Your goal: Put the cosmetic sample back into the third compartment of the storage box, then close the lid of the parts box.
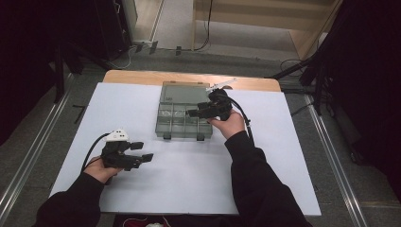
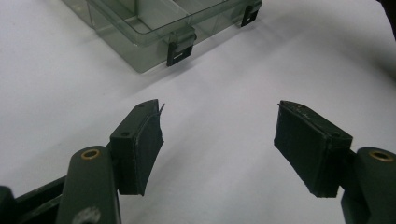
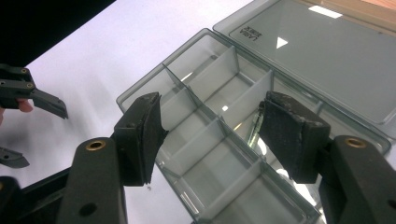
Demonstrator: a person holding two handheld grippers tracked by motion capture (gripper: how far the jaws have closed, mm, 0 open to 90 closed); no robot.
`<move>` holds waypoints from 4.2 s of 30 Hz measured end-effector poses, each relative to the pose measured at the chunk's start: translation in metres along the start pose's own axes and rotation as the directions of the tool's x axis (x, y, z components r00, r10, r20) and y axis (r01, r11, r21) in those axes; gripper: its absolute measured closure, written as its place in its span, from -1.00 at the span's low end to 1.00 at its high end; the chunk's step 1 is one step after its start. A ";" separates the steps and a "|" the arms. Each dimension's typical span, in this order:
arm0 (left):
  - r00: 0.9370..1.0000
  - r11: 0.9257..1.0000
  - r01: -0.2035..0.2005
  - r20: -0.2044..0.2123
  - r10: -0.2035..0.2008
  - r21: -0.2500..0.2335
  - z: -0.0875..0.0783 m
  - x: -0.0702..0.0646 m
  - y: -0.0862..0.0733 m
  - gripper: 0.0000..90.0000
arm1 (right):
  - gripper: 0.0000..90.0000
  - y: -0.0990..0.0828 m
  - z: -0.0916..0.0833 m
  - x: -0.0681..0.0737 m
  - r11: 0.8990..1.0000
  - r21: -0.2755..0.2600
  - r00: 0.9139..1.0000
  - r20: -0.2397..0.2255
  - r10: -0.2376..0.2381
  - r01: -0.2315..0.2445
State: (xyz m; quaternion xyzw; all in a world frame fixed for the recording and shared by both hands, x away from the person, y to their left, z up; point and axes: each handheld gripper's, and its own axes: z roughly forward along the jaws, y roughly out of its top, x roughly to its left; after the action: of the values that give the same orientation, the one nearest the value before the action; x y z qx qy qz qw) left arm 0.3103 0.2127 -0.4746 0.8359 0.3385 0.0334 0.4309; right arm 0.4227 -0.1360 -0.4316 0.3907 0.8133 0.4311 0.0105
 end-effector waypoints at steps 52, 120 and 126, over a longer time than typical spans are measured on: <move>0.999 0.999 0.043 0.029 -0.043 0.016 0.025 0.020 0.037 -0.37 | -0.22 -0.042 -0.016 -0.016 0.998 0.005 0.997 0.029 0.067 -0.067; 0.981 0.992 0.123 -0.148 -0.122 0.001 0.081 0.087 0.138 -0.37 | -0.31 0.000 0.000 -0.065 0.987 -0.058 0.981 0.116 0.157 -0.151; 0.974 0.990 0.138 -0.179 -0.135 0.005 0.092 0.093 0.143 -0.37 | -0.31 0.006 0.012 -0.070 0.987 -0.031 0.976 0.141 0.163 -0.161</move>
State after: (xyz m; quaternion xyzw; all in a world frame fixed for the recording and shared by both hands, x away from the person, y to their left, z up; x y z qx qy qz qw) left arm 0.4909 0.1466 -0.4477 0.8079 0.4326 0.0757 0.3929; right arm 0.4792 -0.1708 -0.4572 0.4856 0.7717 0.4090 0.0375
